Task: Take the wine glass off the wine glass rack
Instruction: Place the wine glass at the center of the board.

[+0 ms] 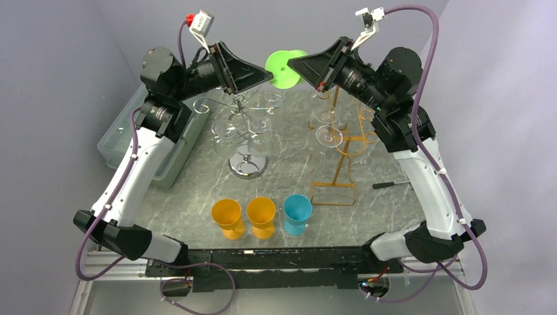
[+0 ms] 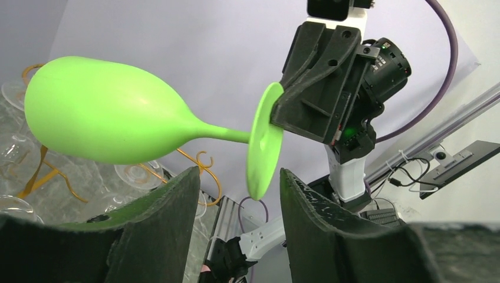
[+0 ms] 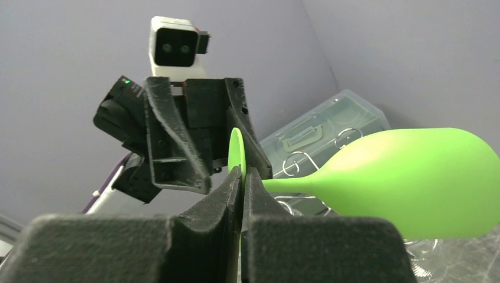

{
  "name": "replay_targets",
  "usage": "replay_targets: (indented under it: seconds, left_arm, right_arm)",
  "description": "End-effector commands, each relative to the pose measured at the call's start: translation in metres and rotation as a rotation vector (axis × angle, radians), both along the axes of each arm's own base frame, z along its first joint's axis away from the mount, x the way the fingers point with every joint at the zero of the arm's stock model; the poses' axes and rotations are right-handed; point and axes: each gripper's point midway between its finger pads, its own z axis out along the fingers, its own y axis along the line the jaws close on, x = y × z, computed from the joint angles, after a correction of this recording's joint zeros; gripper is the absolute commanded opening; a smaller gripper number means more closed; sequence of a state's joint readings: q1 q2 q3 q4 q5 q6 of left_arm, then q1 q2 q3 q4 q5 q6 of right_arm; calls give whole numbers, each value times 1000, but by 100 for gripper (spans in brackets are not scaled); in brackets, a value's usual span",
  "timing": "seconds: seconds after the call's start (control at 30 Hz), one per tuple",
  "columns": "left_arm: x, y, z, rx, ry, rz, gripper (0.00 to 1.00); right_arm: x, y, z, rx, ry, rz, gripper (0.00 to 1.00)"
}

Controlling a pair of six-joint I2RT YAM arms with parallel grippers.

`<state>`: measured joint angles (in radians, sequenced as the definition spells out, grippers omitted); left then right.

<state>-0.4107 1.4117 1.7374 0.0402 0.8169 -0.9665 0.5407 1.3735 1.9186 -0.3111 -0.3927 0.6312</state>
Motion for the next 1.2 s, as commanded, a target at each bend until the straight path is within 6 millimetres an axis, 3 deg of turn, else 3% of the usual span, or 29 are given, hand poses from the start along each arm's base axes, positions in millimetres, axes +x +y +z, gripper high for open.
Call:
replay_targets:
  seconds: [0.0, 0.33, 0.63, 0.7, 0.8, 0.9, 0.97, 1.03, 1.07, 1.17]
  left_arm:
    - [-9, -1, 9, -27, -42, -60, 55]
    - [-18, -3, 13, -41, -49, -119, 34]
    - [-21, -4, 18, -54, -31, -152, 3]
    - [-22, -3, 20, -64, -25, -155, 0]
    - [-23, -1, 26, -85, -11, -144, 0]
    - [-23, 1, 32, -115, 14, -134, 0]
    - [-22, 2, 35, -131, 33, -131, 0]
    - [-21, 2, 36, -142, 53, -128, 0]
    - [-21, 2, 36, -146, 59, -134, 0]
    - [-21, 1, 35, -158, 90, -160, 0]
  right_arm:
    - [-10, -2, 34, 48, -108, -2, 0]
    - [-5, 6, 32, 28, -97, 16, 0]
    - [-1, 6, 31, 14, -96, 7, 0]
    - [0, 5, 30, 8, -100, -1, 1]
    - [3, -1, 30, -11, -116, -44, 20]
    - [7, -14, 30, -25, -135, -94, 60]
    - [10, -26, 30, -25, -145, -127, 77]
    - [14, -41, 28, -17, -147, -144, 87]
    - [18, -53, 29, -7, -155, -163, 97]
    - [16, -75, 26, 9, -177, -175, 100]
